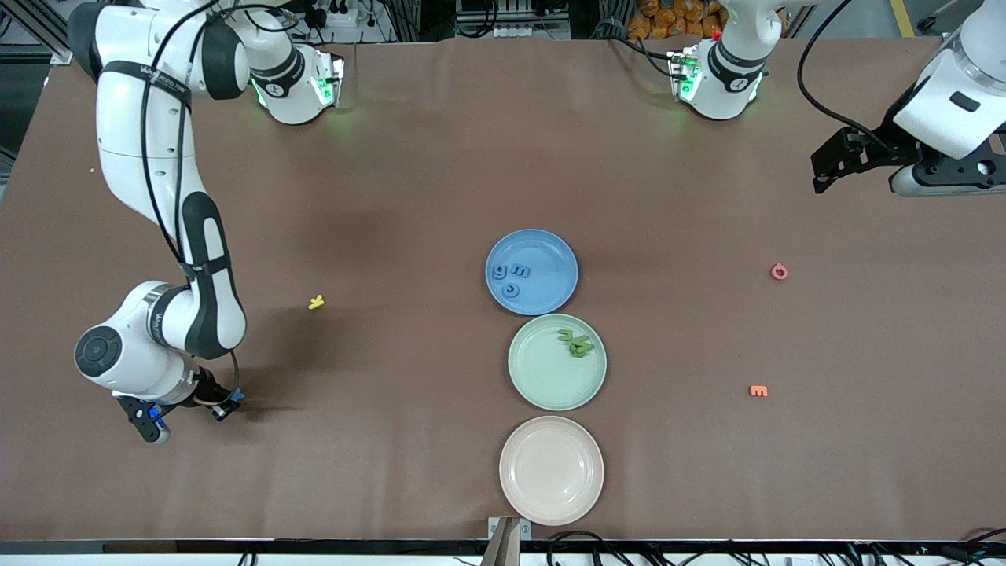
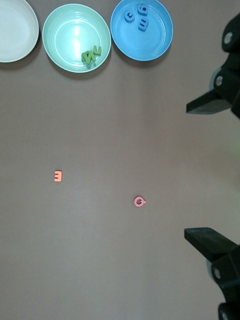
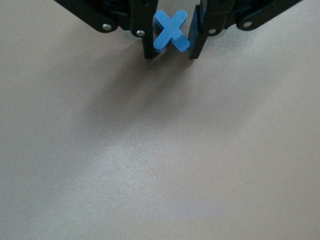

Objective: Sort letters by color into matching plates
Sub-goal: 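Grasp the blue x with the right gripper while the left gripper rises away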

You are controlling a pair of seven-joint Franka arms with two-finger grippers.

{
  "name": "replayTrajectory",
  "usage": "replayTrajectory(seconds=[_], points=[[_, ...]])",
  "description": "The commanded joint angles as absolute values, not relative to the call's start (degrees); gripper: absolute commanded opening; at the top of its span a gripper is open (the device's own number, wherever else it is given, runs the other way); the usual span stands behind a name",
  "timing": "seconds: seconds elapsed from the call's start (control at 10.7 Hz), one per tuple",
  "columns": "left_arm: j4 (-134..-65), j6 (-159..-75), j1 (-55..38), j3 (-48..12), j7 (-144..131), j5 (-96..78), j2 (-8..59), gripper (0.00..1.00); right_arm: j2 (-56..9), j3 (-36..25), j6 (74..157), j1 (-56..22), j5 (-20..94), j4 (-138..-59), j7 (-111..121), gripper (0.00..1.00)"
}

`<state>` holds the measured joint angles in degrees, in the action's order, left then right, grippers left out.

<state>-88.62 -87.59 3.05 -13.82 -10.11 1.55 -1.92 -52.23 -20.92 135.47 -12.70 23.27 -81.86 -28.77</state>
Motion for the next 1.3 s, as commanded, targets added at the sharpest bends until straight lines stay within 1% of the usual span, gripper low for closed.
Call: replayTrajectory(seconds=[0.0,0.28,0.47,0.75,0.93,1.02,1.21], points=[[-88.1,-87.0,3.3,-14.2,-9.6,1.6,-1.9,1.00,-53.1,-20.0,136.8,-12.7,23.6,-81.8,-27.3,0.28],[-88.0,-87.3,3.4,-14.1,-9.5,1.5,-1.3,1.00,-52.7,-20.1,136.5,-12.7,23.4,-81.8,-22.2,0.22],[-87.9,-87.5,3.1,-14.1,-9.4,1.5,-1.3,1.00,-52.6,-20.1,136.3,-12.7,22.7,-81.7,-18.1,0.21],[-88.0,-87.3,3.3,-14.3,-9.4,1.4,-1.9,1.00,-51.8,-20.1,135.6,-12.6,16.0,-81.5,-10.5,0.21],[-88.0,-87.2,3.4,-14.0,-9.0,1.4,-1.9,1.00,-50.7,-20.1,131.6,-12.6,14.2,-80.9,-2.1,0.21],[-88.0,-87.2,3.4,-13.9,-8.9,1.4,-1.9,1.00,-50.1,-20.0,131.1,-12.7,14.4,-80.4,-1.1,0.21],[-88.0,-87.2,3.4,-13.9,-8.9,1.4,-1.9,1.00,-47.8,-19.5,127.2,-14.0,14.2,-79.6,-0.1,0.22]])
